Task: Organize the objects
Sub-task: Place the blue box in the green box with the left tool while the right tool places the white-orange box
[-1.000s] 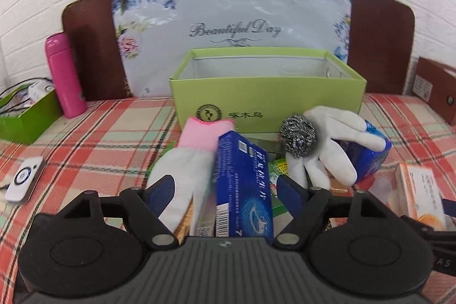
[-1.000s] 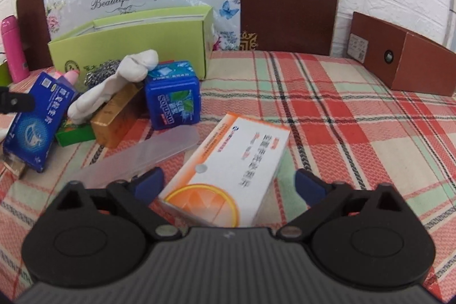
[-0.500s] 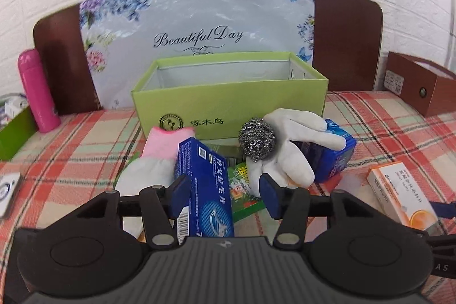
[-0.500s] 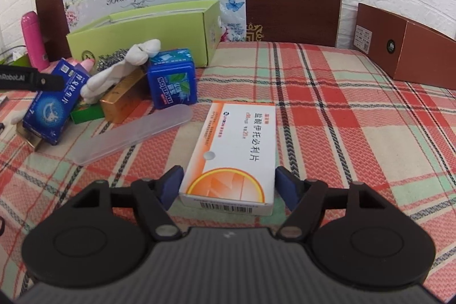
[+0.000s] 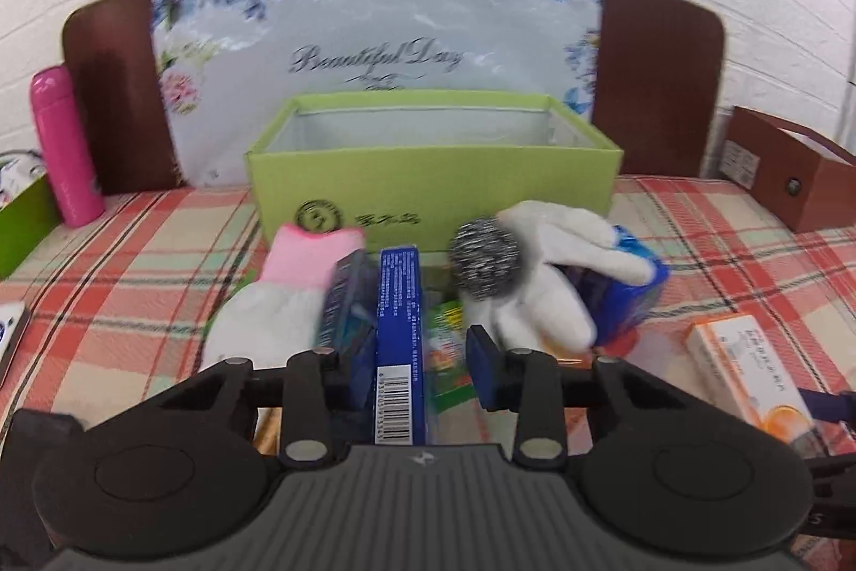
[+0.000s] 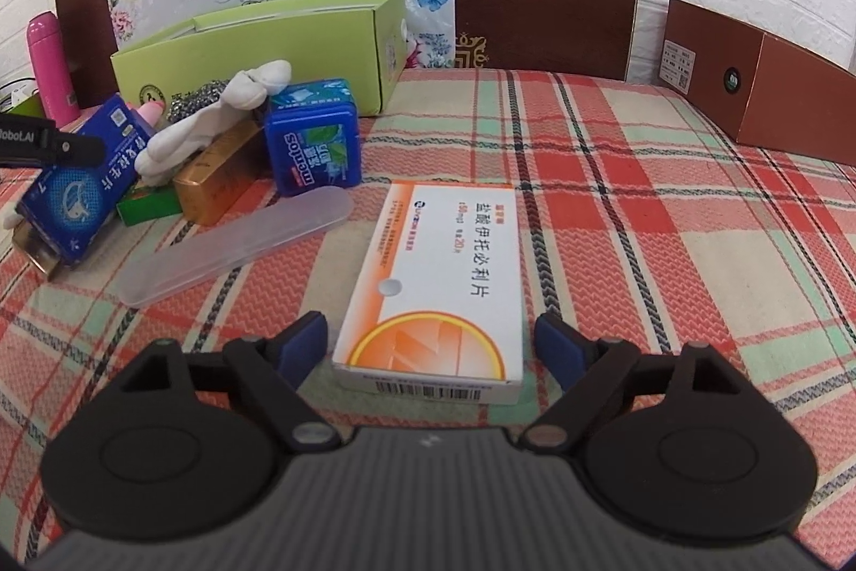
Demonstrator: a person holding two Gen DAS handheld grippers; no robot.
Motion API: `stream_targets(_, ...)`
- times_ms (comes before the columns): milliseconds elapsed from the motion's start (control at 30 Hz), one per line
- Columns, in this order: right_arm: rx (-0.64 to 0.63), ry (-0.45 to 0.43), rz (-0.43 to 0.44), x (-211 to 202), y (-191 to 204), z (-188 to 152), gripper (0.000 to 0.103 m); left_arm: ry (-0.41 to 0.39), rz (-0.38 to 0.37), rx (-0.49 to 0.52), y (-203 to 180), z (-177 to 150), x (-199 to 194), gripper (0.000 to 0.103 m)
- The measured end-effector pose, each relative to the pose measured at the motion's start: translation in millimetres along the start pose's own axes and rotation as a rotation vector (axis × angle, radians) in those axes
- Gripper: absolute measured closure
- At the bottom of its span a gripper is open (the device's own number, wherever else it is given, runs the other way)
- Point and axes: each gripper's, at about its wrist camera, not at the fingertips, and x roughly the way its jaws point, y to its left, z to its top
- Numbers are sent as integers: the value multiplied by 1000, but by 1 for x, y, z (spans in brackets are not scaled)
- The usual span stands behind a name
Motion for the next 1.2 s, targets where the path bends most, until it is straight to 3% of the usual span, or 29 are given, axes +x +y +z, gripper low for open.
stream_targets(300,-15,-6,0,6,3,6,17,96,-8,-16,-2,-7,29,65)
stream_targets(533,-40,-15,-4,21,13,14,18,100,4,-34,6,-8,29,64)
stream_targets(567,-40,-15,5,22,12,14,27,104,1,-37,7,-8,28,66)
stream_targets(633,-47,-19,38,21,11,14,37,111,-5,-47,9,-8,28,86)
stream_targets(767,-28,-31,81,13,10,19,38,95,-49,-72,15,-2,17,86)
stream_targets(1033,-44,-239,151,-20,10,73,38,-14,-182,-122,30,53,-5,86)
stream_targets(1200,-93,-313,201,-11,26,126,38,-70,-169,-100,36,100,5,86)
